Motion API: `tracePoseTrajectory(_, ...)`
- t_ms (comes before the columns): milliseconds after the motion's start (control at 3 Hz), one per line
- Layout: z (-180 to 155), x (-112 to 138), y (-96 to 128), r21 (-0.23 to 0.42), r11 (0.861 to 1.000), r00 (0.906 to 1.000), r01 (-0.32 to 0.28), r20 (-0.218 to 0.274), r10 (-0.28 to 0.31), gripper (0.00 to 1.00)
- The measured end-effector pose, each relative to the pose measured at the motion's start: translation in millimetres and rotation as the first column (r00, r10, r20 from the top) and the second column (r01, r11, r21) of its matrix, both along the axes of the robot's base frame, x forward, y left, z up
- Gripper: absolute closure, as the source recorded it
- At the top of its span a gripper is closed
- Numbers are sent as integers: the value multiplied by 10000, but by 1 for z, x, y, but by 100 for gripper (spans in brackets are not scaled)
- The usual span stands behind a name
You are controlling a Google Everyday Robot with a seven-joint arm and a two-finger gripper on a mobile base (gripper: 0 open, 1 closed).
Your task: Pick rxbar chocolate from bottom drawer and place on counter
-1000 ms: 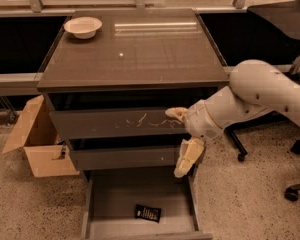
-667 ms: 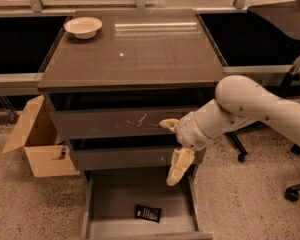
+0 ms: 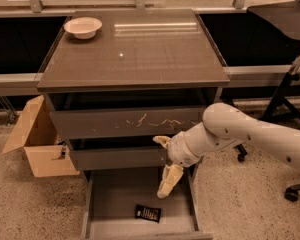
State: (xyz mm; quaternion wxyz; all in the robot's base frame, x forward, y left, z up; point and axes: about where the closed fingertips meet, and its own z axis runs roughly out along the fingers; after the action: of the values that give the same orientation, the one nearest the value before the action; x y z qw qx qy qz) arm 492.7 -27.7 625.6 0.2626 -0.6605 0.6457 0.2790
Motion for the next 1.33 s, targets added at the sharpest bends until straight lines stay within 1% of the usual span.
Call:
tracePoseTrajectory(333,0,0,0,-4,10000,10000,-1,-2,1,0)
tracePoseTrajectory(667,-37,-3,9,-352,9993,9998,-126,-182,120,0)
tracePoseTrajectory(1000,-120,-9,24,-103,9993,9989,-357,-309,354,0)
tracePoseTrajectory(1333,-120,-9,24,-104,9993,9989,-357,-309,354,0)
